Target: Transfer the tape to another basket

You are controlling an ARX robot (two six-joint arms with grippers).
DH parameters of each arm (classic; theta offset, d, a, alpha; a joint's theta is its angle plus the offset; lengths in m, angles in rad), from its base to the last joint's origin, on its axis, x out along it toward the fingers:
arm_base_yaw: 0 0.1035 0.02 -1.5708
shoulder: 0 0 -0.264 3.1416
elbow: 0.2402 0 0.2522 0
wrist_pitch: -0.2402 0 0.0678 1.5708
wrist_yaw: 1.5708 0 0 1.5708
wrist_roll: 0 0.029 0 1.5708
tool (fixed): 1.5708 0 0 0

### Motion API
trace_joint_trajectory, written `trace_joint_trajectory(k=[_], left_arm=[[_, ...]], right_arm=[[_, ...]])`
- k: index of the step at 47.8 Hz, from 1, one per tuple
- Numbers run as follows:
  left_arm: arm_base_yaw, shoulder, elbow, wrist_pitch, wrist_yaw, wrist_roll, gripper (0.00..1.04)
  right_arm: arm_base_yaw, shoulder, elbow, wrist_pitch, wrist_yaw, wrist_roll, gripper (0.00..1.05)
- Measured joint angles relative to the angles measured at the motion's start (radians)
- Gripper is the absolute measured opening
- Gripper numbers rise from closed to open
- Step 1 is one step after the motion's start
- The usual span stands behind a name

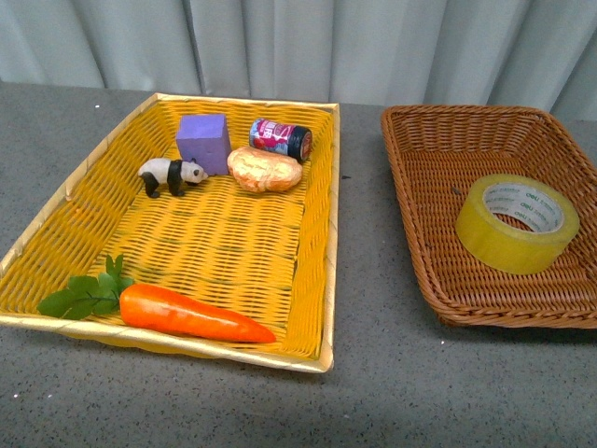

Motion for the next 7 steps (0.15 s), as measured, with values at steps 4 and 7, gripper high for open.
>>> trace_joint_trajectory(k=[4, 7], left_arm=[[0.000, 0.000, 0.000, 0.000, 0.000, 0.000, 0.98], [0.000, 0.000, 0.000, 0.000, 0.000, 0.000, 0.98]], right_arm=[[0.000, 0.000, 0.000, 0.000, 0.000, 0.000, 0.96], [0.000, 0.000, 0.000, 0.000, 0.000, 0.000, 0.96]])
